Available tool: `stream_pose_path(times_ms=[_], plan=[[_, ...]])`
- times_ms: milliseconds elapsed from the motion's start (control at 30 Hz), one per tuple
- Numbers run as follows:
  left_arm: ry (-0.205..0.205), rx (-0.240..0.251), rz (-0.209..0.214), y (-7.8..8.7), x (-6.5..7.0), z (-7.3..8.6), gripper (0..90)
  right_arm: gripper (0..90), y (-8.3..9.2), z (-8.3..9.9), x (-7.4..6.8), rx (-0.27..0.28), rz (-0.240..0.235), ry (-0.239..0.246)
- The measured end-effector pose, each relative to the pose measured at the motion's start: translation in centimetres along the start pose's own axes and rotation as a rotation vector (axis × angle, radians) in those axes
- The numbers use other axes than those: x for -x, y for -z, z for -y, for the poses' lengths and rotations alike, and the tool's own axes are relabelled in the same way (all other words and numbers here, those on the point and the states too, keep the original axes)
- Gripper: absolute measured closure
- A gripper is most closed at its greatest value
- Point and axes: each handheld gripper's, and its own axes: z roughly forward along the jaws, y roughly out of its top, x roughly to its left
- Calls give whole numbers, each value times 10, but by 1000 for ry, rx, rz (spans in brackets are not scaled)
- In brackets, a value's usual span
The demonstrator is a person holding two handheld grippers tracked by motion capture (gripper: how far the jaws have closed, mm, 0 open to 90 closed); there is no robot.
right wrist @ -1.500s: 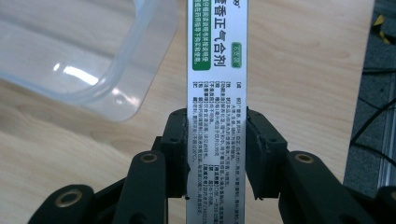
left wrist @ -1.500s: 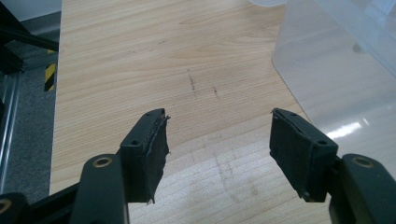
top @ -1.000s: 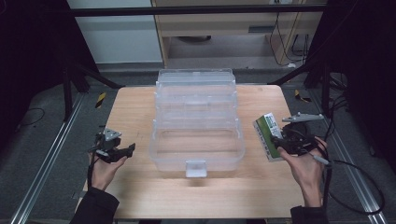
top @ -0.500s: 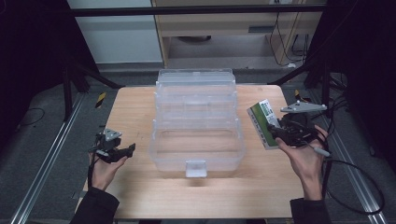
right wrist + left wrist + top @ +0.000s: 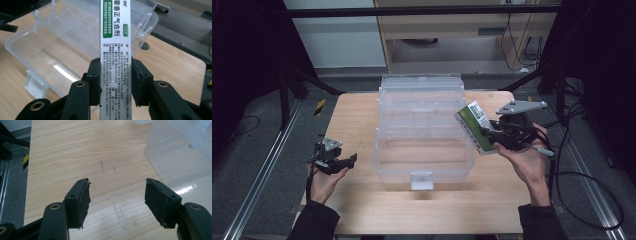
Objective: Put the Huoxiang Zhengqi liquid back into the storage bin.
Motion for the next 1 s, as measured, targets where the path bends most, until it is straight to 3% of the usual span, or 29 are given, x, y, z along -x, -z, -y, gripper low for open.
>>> stream_pose_path(times_ms=[533,867,1000], plan=[[1,-1,-2,0,0,0,356,646,-30,-16,-10,-5,-208,141],[2,-4,-3,-1,-2,1,356,645,-43,-17,-7,-38,-311,225],[4,-5,-3,-1,-1,1,356,645,-47,-18,-5,-54,-359,286]])
